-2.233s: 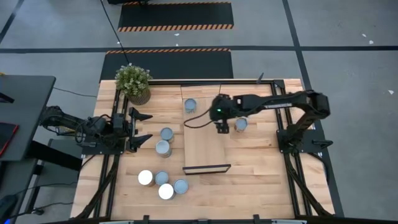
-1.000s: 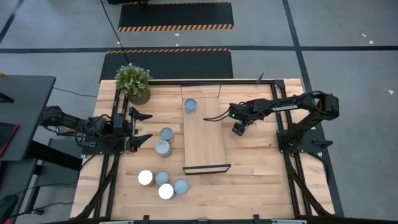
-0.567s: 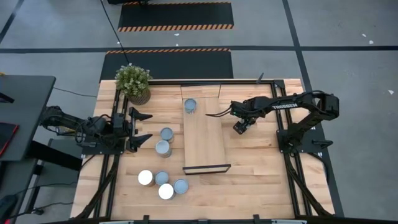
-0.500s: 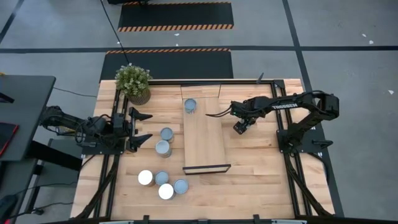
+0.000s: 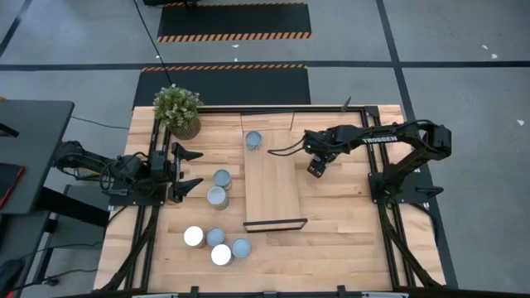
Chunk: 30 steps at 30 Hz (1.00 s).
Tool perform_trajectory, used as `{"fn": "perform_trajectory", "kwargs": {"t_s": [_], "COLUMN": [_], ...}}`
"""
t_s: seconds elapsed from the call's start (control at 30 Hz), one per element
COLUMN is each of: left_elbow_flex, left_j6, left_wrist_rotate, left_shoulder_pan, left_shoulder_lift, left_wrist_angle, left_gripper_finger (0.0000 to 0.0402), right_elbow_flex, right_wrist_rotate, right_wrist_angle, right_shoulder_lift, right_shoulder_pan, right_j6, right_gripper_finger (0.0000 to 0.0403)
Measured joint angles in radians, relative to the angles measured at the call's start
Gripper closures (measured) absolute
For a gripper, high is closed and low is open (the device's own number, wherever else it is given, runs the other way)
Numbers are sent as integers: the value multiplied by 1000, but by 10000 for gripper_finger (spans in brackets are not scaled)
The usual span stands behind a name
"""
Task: Pick and place cans onto a shelf
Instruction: Put the small canned tomato on the shelf
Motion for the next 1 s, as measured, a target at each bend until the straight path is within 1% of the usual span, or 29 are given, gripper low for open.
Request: {"fn": "perform_trajectory", "kwargs": {"t_s": [0.1, 0.17, 0.27, 0.37, 0.53, 0.7, 0.83, 0.93, 1.0], "left_elbow_flex": [0, 0, 0, 0, 0, 0, 0, 0, 0], "left_j6": [0, 0, 1, 1, 1, 1, 0, -1, -5], "left_wrist_rotate": [0, 0, 0, -6, -7, -7, -7, -7, -7], "left_shoulder_pan": [0, 0, 0, 0, 0, 0, 0, 0, 0], "left_shoulder_lift": [0, 0, 0, 0, 0, 0, 0, 0, 0], "left_wrist_angle": [3, 4, 6, 7, 7, 7, 7, 3, -1], "left_gripper_finger": [5, 5, 5, 5, 5, 5, 5, 5, 5], "right_elbow_flex": [91, 154, 254, 371, 592, 777, 863, 888, 890], "right_wrist_rotate": [10, 37, 49, 55, 62, -17, -49, -51, -35], "right_wrist_angle": [6, 9, -2, -40, -115, -213, -268, -294, -294], "right_shoulder_lift": [0, 0, 37, 139, 318, 470, 561, 602, 605], "right_shoulder_pan": [16, 23, 29, 49, 65, 14, -15, -22, -21], "right_j6": [-121, -190, -278, -358, -540, -656, -692, -716, -720], "right_gripper_finger": [105, 105, 105, 105, 105, 105, 96, 75, 58]}}
